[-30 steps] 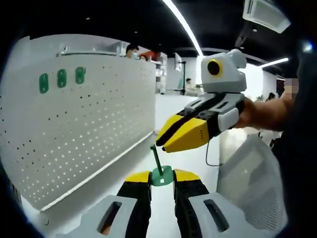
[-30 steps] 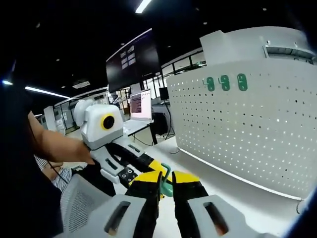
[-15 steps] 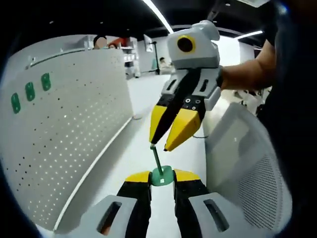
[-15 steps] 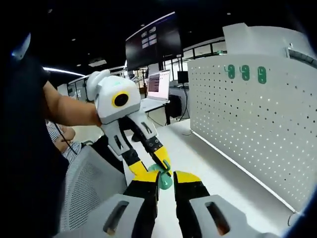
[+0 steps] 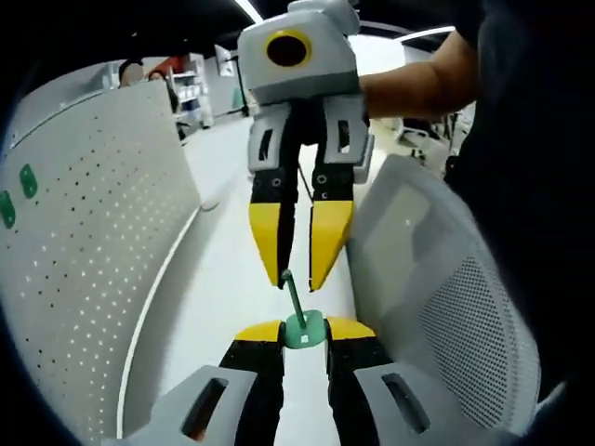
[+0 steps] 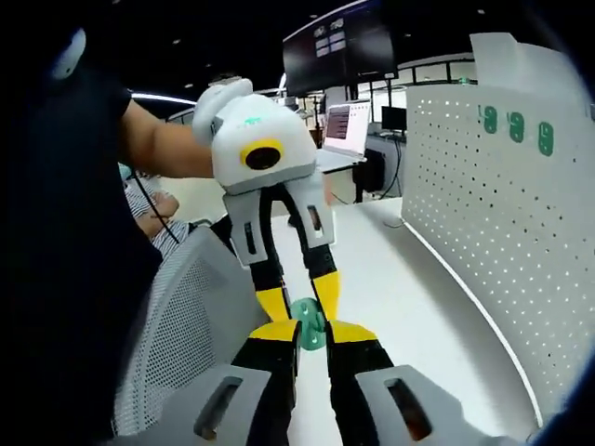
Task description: Insert the hook assembly into the mounting plate slot until the hook locks in place.
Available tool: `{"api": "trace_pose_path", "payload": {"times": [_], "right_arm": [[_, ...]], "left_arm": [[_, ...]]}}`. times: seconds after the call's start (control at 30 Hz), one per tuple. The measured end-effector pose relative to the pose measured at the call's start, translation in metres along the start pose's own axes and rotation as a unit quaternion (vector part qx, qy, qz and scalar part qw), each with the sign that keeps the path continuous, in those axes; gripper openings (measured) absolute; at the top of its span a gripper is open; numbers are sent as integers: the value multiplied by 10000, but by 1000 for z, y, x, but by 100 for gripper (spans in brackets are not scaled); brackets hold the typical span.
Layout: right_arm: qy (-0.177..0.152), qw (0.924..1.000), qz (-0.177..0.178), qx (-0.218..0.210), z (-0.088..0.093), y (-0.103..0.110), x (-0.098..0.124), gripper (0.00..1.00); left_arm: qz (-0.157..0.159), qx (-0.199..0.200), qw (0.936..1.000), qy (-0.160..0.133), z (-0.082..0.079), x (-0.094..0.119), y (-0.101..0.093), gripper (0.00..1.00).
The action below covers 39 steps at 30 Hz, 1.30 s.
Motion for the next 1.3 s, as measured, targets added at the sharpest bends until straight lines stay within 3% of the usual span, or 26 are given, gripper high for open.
{"api": "trace_pose_path", "payload": {"times": [0.4, 0.97, 1.3], "right_arm": [[640, 9973, -366, 58, 13, 3, -12, 5], [746, 9960, -473, -137, 17, 4, -12, 2], [575, 9978, -218, -231, 11, -3, -10, 2]], "left_arm": [[338, -283, 9990, 99, -8, -7, -7, 16], [481, -387, 9980, 145, -10, -10, -10, 16], [212, -447, 9987, 130, -9, -9, -2, 18]]}}
Point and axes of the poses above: the point that each gripper's makers call its tool centre point, and the gripper's own axes: x roughly backward along the fingers, y roughly to its left, z roughly out of its underside, the point moved 5 cm from there along x, roughly backward along the fingers, and after that the axes turned 8 degrees about -x, right-handed, at the moved point
